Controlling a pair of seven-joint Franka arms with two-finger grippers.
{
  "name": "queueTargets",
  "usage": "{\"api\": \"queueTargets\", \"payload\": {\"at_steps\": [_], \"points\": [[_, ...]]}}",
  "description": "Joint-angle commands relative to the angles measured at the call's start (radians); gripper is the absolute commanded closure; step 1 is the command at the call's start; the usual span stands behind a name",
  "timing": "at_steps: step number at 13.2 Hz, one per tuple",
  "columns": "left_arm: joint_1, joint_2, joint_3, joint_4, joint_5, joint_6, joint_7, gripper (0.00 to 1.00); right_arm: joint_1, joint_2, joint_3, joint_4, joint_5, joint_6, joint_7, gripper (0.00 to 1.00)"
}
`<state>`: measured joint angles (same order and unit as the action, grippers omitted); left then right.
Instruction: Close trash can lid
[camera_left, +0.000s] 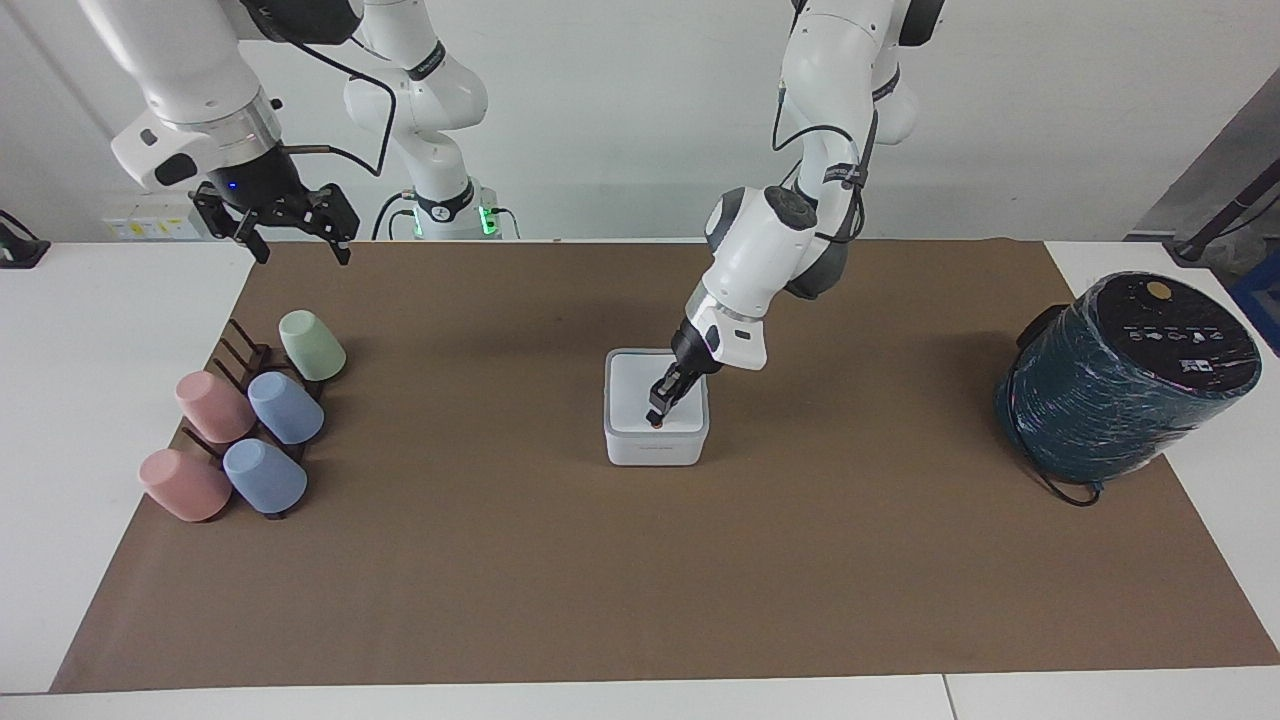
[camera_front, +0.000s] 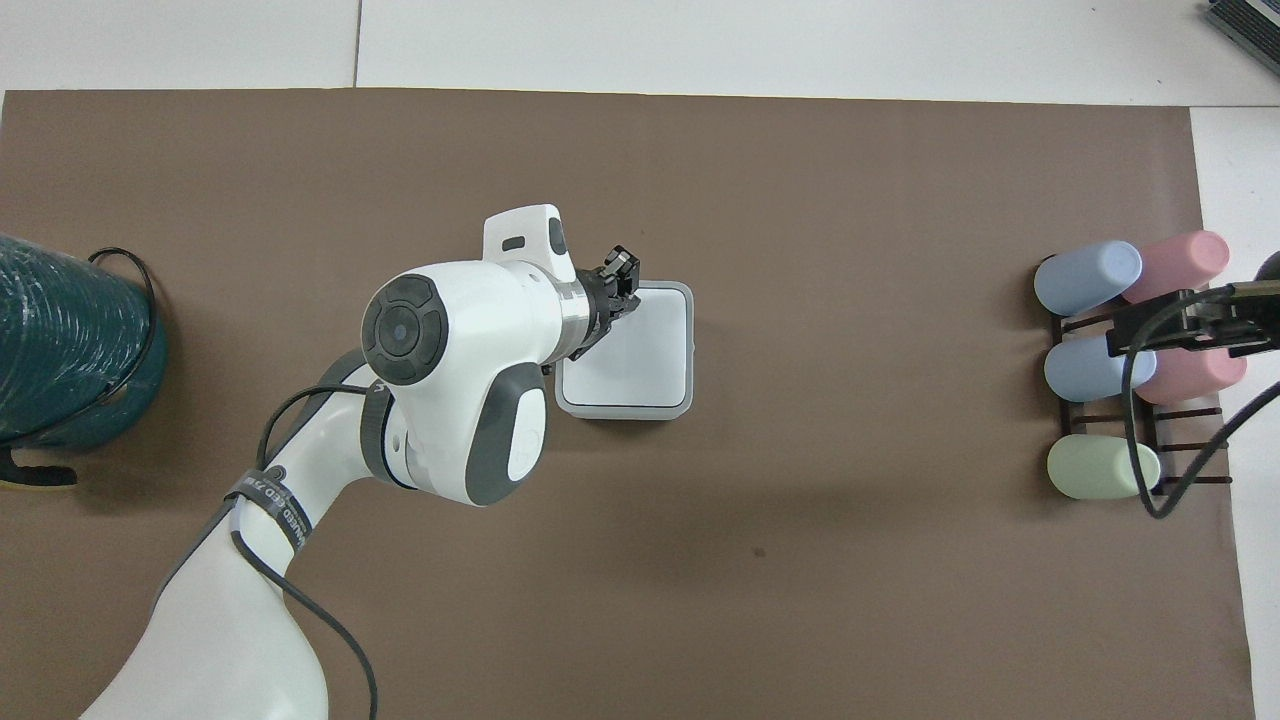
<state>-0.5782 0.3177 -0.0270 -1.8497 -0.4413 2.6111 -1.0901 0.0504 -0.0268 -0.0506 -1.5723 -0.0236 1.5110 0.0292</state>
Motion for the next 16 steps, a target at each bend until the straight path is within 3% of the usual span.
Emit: {"api": "queueTargets", "payload": {"at_steps": [1,7,9,11,14,16], "points": [[0.008,0.049,-0.005,0.059,-0.011,0.006,0.006,0.94,-0.001,-0.018,0.001,-0.017,0.005,-0.006,-0.005,0.0],[0.038,-0.015,-0.005,0.102,-0.013,-0.169,0.004,0.81,-0.001,-0.018,0.001,-0.017,0.005,-0.006,-0.005,0.0],[0.078,-0.066,-0.002,0.135,-0.011,-0.312,0.007,0.75,-0.003,-0.018,0.001,-0.017,0.005,-0.006,-0.005,0.0],[0.141,-0.109,-0.005,0.177,0.002,-0.481,0.018,0.63,-0.001,-0.018,0.001,-0.017,0.005,-0.006,-0.005,0.0],[0.236,-0.199,0.004,0.201,0.009,-0.687,0.238,0.59,-0.001,-0.018,0.001,-0.017,0.005,-0.006,-0.005,0.0],[0.3,-0.265,0.005,0.205,0.099,-0.808,0.423,0.59,-0.003,-0.018,0.001,-0.017,0.005,-0.006,-0.005,0.0]]}}
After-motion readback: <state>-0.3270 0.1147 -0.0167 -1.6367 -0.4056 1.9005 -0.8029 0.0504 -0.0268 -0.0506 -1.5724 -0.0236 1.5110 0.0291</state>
